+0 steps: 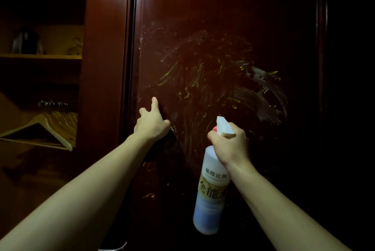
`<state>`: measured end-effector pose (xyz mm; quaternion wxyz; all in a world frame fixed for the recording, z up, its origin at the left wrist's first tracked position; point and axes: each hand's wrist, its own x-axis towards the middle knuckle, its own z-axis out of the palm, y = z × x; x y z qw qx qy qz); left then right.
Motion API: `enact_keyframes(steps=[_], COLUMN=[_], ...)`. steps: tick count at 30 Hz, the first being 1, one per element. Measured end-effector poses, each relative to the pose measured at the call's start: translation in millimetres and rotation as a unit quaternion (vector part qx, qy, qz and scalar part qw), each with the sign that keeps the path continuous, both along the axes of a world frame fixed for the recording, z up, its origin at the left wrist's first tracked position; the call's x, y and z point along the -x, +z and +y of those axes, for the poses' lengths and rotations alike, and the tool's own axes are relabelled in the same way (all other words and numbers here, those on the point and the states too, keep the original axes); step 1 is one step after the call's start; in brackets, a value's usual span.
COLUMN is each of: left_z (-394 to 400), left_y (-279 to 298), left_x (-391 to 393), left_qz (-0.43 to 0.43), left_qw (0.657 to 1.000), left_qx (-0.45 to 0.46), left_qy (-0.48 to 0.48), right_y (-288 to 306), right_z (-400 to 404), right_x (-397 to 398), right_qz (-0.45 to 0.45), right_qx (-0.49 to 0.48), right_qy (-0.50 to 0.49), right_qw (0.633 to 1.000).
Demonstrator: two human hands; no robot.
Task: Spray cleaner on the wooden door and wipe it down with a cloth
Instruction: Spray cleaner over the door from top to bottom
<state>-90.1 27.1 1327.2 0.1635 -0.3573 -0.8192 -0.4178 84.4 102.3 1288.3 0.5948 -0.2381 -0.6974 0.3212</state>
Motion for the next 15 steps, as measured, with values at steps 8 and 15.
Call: enact_keyframes(steps=[8, 15], left_z=[-2.4, -4.2], left_y=[1.7, -1.1], left_x=[-5.4, -12.1], left_qz=[0.011, 0.025], left_qw=[1.0, 0.999], left_qx=[0.019, 0.04], left_qy=[0.011, 0.014], right_y=[-13.6, -20.8], right_z=[23.4, 44.2], right_x=[-25.2, -48.6], right_qz=[0.003, 0.02], right_qx=[0.01, 0.037], right_qy=[-0.038, -0.052], right_qw=[0.999, 0.998])
